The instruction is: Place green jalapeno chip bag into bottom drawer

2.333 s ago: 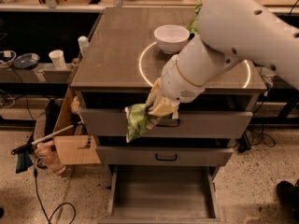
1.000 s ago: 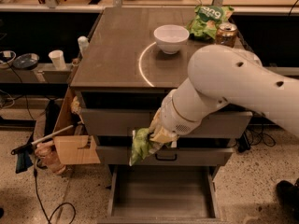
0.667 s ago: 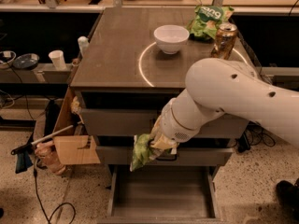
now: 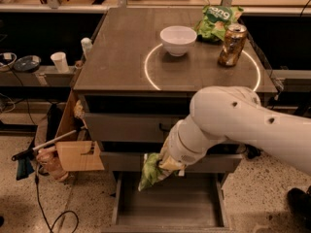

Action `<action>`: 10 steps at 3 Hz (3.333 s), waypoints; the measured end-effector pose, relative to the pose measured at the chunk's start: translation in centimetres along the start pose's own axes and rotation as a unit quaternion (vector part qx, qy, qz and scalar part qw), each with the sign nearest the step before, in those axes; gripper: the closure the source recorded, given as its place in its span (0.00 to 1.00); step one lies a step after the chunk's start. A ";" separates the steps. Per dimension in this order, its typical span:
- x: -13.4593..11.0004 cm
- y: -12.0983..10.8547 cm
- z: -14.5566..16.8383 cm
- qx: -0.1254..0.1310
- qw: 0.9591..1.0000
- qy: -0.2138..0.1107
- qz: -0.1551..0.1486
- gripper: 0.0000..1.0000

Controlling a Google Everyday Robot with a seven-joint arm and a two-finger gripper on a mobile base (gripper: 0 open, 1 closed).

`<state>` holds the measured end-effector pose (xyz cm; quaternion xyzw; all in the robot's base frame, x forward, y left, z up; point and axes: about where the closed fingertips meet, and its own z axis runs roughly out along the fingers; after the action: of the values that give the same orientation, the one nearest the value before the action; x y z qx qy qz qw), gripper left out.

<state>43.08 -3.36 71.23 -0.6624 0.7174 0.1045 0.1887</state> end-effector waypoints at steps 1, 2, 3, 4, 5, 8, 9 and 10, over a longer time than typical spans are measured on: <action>1.1 0.7 1.8 0.016 1.000 0.008 0.008 1.00; 2.0 0.7 4.7 0.032 0.999 0.016 0.012 1.00; 2.4 0.6 6.6 0.043 0.999 0.019 0.013 1.00; 2.9 0.5 8.7 0.050 0.998 0.025 0.017 1.00; 2.8 0.7 8.7 0.054 0.998 0.028 0.016 1.00; 6.0 0.7 14.4 0.083 0.995 0.032 0.045 1.00; 7.3 0.4 17.5 0.071 0.995 0.038 0.056 1.00; 8.1 0.3 19.5 0.062 0.995 0.043 0.062 1.00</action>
Offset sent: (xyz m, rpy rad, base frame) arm 0.0028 0.0010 -0.0734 -0.0401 -0.0640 -0.0800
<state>45.00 -2.90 50.20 -0.6074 0.7698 0.0425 0.1914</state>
